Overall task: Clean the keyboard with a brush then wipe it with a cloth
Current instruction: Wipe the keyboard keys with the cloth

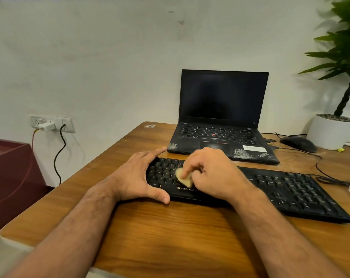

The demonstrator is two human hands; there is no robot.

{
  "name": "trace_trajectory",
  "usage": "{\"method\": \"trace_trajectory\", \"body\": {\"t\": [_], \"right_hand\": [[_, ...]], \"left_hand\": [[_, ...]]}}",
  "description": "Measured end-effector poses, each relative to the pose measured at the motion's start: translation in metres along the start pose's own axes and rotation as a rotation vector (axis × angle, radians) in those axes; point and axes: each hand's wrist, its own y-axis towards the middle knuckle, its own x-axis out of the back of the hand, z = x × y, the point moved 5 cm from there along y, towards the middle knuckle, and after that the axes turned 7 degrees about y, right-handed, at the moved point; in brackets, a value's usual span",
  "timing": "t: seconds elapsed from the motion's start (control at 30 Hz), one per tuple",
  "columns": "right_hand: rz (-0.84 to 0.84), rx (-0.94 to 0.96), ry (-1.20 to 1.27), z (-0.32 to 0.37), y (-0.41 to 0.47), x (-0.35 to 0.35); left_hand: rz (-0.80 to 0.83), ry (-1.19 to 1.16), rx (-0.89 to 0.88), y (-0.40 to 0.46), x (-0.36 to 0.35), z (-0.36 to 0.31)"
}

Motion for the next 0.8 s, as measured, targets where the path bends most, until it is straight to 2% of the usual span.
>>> {"method": "trace_trajectory", "body": {"t": [0.13,0.33,0.4,0.5,0.67,0.73,0.8], "right_hand": [[0.074,0.072,-0.097,-0.002,0.013,-0.021],[-0.151,-0.219,-0.233,-0.029,0.036,-0.008],[-0.160,-0.148,-0.233,-0.027,0.032,-0.005],[-0.047,-0.024,-0.184,-0.017,0.025,-0.013],[-0.177,-0.275,-0.256,-0.032,0.029,0.002],[-0.191,-0.257,-0.273,-0.035,0.025,0.008],[-0.140,-0.161,-0.160,-0.026,0.018,0.007]], "left_hand": [[-0.015,0.008,-0.006,0.002,0.001,0.000],[-0.002,0.024,0.008,0.004,0.001,0.002],[0.000,0.020,0.004,0.005,0.000,0.001],[-0.002,0.027,-0.001,0.004,0.001,0.000],[0.010,0.014,0.015,0.003,0.002,0.000],[0.016,0.010,0.015,0.003,0.002,0.000],[0.018,0.013,0.009,0.003,0.002,0.001]]}}
